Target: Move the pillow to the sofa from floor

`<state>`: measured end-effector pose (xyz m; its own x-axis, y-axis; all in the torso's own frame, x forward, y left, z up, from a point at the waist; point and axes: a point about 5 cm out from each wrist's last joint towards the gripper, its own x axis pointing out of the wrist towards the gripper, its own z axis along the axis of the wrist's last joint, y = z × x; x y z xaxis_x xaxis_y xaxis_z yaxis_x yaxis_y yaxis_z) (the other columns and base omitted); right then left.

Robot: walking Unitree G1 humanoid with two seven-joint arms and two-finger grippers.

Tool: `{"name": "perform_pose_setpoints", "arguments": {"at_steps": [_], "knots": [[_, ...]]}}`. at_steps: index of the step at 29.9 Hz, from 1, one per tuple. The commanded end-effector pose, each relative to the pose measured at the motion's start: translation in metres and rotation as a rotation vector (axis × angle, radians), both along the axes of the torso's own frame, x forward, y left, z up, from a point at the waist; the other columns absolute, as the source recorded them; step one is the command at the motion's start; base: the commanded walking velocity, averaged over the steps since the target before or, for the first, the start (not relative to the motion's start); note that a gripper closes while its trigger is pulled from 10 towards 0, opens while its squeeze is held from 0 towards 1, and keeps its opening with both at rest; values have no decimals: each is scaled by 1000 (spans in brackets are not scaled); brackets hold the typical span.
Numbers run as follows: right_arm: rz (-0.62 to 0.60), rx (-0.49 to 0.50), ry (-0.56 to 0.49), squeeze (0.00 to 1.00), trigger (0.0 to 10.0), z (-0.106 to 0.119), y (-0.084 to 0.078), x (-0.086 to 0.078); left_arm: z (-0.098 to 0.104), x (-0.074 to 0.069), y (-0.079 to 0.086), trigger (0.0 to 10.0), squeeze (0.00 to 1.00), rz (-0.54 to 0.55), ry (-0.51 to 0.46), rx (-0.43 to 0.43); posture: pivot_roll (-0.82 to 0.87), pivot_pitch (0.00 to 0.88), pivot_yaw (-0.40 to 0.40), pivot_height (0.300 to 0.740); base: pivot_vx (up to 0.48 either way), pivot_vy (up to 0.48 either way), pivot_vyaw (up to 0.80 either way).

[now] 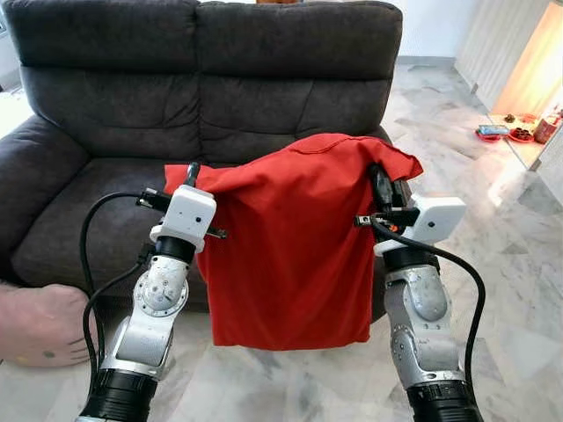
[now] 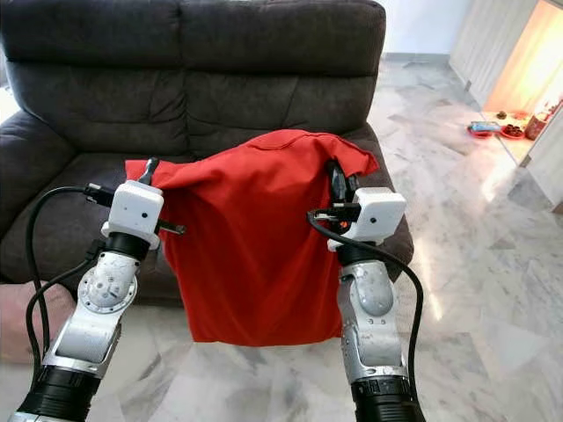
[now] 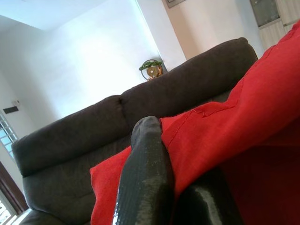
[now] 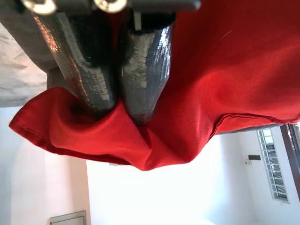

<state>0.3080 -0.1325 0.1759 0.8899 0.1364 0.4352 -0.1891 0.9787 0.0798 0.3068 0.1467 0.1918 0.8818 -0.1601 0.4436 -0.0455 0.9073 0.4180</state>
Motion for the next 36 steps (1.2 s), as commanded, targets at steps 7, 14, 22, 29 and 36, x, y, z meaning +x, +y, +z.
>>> {"name": "perform_pose_setpoints", "arguments": {"at_steps": [7, 14, 22, 29, 36], "knots": [[29, 15, -135, 0, 10000, 35, 7, -1, 39, -4, -6, 10000, 0, -20, -163, 1, 48, 32, -12, 740, 178, 0, 0], [32, 11, -127, 0, 10000, 34, 7, -2, 36, -4, -6, 10000, 0, -22, -151, 1, 49, 31, -14, 740, 261, 0, 0], [37, 11, -126, 0, 10000, 35, 8, -2, 39, -5, -6, 10000, 0, -22, -160, 5, 50, 30, -14, 740, 287, 0, 0], [39, 17, -150, 0, 10000, 42, 9, -2, 45, -4, -7, 10000, 0, -27, -178, 6, 49, 31, -13, 740, 298, 0, 0], [42, 26, -171, 0, 10000, 49, 10, -2, 51, -4, -7, 10000, 0, -31, -192, 6, 49, 28, -13, 740, 303, 0, 0]]}}
